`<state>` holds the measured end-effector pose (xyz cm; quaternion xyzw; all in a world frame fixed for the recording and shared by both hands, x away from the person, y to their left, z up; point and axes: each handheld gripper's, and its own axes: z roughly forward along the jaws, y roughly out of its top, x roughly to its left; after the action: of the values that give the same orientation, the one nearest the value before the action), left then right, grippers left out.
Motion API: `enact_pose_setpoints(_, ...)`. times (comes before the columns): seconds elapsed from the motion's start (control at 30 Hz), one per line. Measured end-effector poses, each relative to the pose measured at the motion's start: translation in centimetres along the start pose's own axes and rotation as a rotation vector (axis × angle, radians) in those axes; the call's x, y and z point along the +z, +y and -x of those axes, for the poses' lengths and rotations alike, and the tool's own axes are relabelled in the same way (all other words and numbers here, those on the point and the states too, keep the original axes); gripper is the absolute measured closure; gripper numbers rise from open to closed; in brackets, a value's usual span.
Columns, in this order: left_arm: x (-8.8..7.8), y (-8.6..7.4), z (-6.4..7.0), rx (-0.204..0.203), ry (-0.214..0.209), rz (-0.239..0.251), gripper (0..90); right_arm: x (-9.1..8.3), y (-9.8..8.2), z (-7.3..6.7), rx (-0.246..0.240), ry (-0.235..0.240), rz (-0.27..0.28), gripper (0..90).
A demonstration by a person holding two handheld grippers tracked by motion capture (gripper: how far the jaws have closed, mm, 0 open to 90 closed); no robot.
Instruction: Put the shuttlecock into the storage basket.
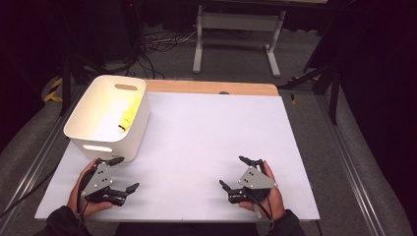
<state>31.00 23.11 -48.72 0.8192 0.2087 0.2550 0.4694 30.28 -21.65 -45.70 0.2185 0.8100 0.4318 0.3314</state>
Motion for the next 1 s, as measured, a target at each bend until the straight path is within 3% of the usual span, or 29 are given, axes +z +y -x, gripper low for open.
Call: enact_pose_setpoints(1.0,0.03,0.07,0.22,0.009,-0.034,0.018,5.9,0.03,0.06,-0.06,0.002,-0.014,-0.013,6.5)
